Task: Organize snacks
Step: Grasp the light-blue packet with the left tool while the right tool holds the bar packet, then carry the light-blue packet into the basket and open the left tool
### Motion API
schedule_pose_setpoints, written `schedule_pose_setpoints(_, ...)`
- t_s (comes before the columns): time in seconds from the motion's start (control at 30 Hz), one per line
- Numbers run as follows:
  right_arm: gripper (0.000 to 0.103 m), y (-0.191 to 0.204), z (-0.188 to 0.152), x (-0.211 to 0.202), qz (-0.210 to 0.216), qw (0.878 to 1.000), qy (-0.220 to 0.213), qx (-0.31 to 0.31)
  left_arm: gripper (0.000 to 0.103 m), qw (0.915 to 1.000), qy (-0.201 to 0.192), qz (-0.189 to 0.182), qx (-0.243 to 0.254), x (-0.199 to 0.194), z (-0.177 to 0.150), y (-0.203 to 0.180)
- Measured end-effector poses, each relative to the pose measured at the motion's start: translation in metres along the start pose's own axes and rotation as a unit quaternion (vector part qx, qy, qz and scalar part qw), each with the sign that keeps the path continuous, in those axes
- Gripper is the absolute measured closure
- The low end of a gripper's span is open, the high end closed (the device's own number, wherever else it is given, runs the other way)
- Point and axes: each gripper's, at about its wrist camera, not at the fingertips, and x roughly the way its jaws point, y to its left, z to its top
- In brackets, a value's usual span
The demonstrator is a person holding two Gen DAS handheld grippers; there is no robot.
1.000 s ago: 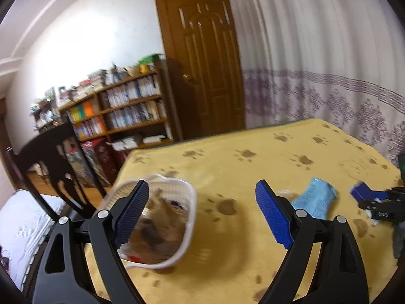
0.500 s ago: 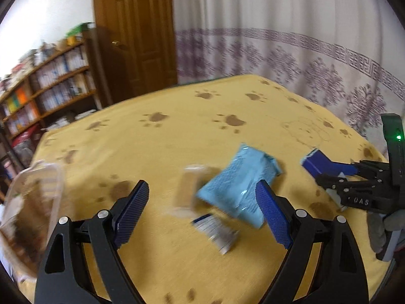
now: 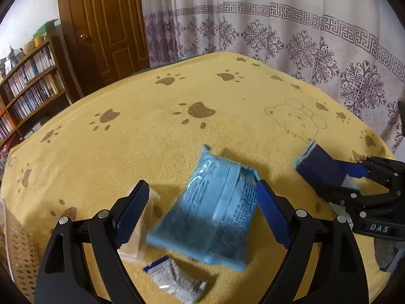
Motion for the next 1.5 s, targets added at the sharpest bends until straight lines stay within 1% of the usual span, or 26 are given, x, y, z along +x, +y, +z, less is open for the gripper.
schedule_pose_setpoints(0.07,0.052,0.0,0.0,0.0,0.0,1.0,0.0,0.0,0.023,0.9999,0.002,-0.01,-0.007,0.003,0.003,0.0)
schedule_pose_setpoints(0.13,0.052,0.0,0.0,0.0,0.0,1.0,0.0,0.0,0.026,0.9998,0.003,-0.017,-0.01,0.005,0.004,0.0)
schedule_pose_setpoints(0.37,0.052,0.0,0.0,0.0,0.001,1.0,0.0,0.001,0.026,0.9997,0.015,-0.017,-0.008,0.01,0.0,-0.009)
schedule_pose_setpoints(0.47,0.052,0.0,0.0,0.0,0.001,1.0,0.0,0.001,0.026,0.9996,0.024,-0.012,-0.009,0.015,-0.003,-0.011)
schedule_pose_setpoints(0.53,0.052,0.0,0.0,0.0,0.001,1.0,0.0,0.001,0.026,0.9991,0.039,-0.006,-0.015,0.021,-0.005,-0.01)
schedule_pose_setpoints(0.57,0.052,0.0,0.0,0.0,0.001,1.0,0.0,0.001,0.03,0.9987,0.046,-0.002,-0.023,0.025,-0.006,-0.008)
schedule_pose_setpoints(0.6,0.052,0.0,0.0,0.0,0.001,1.0,0.0,0.001,0.031,0.9987,0.045,-0.001,-0.026,0.025,-0.007,-0.007)
schedule_pose_setpoints(0.67,0.052,0.0,0.0,0.0,0.001,1.0,0.0,0.001,0.04,0.9987,0.04,-0.002,-0.031,0.023,-0.007,-0.005)
schedule_pose_setpoints(0.73,0.052,0.0,0.0,0.0,0.001,1.0,0.0,0.001,0.043,0.9985,0.039,-0.005,-0.038,0.021,-0.008,-0.003)
schedule_pose_setpoints(0.8,0.052,-0.001,0.0,0.0,0.001,1.0,0.0,0.001,0.044,0.9984,0.036,-0.008,-0.042,0.018,-0.009,-0.002)
schedule_pose_setpoints(1.07,0.052,0.0,0.0,0.0,0.001,1.0,0.0,0.001,0.045,0.9981,0.004,-0.01,-0.061,-0.007,-0.012,-0.001)
schedule_pose_setpoints(1.27,0.052,-0.001,0.0,0.0,0.002,1.0,-0.001,0.002,0.045,0.9971,-0.031,0.013,-0.068,-0.039,-0.008,0.004)
schedule_pose_setpoints(1.4,0.052,-0.001,0.0,0.0,0.002,1.0,-0.001,0.002,0.045,0.9943,-0.055,0.03,-0.087,-0.068,-0.005,0.018)
schedule_pose_setpoints(1.5,0.052,-0.001,0.0,0.0,0.001,1.0,-0.001,0.002,0.045,0.9906,-0.078,0.043,-0.104,-0.094,-0.005,0.033)
